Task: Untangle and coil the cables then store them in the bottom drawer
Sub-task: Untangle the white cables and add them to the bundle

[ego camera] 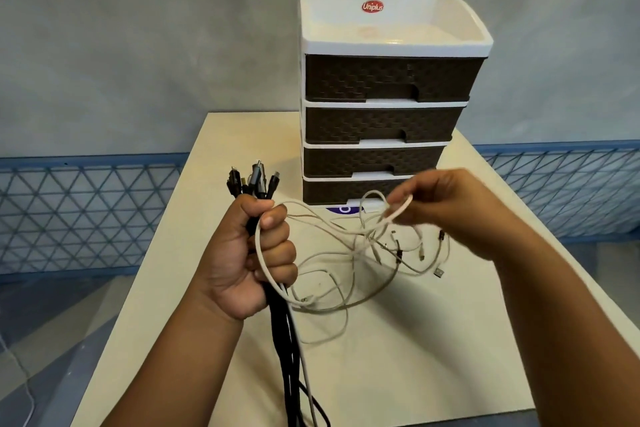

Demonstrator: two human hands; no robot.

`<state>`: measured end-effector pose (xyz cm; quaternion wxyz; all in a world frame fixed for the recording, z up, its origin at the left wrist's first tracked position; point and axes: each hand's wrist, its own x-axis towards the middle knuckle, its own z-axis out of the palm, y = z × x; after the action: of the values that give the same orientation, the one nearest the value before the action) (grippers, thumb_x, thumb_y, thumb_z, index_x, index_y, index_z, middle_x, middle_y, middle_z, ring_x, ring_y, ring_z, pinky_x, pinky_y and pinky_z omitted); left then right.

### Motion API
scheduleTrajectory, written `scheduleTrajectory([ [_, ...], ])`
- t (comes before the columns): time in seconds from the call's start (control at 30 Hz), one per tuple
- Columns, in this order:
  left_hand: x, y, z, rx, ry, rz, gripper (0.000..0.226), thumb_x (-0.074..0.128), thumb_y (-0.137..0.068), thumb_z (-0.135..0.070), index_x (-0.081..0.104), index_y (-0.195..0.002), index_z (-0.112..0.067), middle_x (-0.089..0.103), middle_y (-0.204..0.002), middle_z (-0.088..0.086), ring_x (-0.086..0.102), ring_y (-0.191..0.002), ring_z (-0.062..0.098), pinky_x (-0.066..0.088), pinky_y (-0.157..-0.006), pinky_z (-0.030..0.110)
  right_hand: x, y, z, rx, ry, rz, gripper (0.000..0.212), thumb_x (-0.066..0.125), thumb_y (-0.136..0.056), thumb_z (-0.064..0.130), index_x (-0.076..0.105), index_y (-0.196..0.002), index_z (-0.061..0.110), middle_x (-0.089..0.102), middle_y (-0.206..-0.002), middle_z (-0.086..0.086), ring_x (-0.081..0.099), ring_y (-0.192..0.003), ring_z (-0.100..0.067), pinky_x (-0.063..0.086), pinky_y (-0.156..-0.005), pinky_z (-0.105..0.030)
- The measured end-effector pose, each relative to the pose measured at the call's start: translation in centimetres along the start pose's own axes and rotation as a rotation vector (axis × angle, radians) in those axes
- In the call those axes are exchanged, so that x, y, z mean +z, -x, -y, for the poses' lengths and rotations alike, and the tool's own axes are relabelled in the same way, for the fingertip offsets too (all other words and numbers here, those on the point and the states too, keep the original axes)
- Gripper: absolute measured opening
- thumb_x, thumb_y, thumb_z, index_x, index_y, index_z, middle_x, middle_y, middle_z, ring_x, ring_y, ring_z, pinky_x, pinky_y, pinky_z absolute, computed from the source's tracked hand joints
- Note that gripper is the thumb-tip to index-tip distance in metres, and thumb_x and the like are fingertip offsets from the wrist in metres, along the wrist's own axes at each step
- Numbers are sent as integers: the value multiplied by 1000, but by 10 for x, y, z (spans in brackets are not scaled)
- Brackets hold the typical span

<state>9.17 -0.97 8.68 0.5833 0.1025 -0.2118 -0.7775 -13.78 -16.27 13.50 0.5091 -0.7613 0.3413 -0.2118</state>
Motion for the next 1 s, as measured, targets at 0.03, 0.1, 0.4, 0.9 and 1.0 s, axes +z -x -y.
scheduleTrajectory([
  [0.03,1,0,0,7,-18,-12,23,55,-88,-23,57,-67,-13,26,-46,-6,22,-38,9,21,-40,20,-6,-1,9,-70,-83,-42,15,65,-86,-3,72,-95,5,75,-89,-14,73,-89,-28,58,-83,-38],
  [0.1,4,-1,2,21,-59,-42,21,61,-85,-24,57,-66,-15,24,-45,-7,19,-37,8,19,-39,19,-14,-6,26,-238,-192,-161,13,64,-88,-1,71,-97,5,75,-89,-15,73,-89,-31,58,-82,-40],
  [0.4,18,-6,9,73,-170,-207,24,78,-70,-26,57,-65,-18,15,-44,-8,12,-35,5,15,-34,15,-10,1,66,-616,98,-391,19,68,-89,4,70,-106,13,74,-100,-3,72,-96,-13,58,-89,-39],
  [0.9,33,-16,36,-99,-221,-408,47,61,-78,-61,71,-80,-14,10,-46,-11,5,-37,2,9,-35,14,28,47,70,-625,-593,200,28,45,-86,-13,70,-95,-4,71,-102,-20,69,-101,-40,54,-89,-43],
  [1.0,33,-19,41,-86,-292,-436,42,69,-74,-60,56,-64,-21,10,-55,-8,7,-39,2,10,-35,14,38,49,58,-535,-620,412,30,43,-84,-8,71,-95,-5,69,-105,-21,66,-100,-43,54,-90,-49],
])
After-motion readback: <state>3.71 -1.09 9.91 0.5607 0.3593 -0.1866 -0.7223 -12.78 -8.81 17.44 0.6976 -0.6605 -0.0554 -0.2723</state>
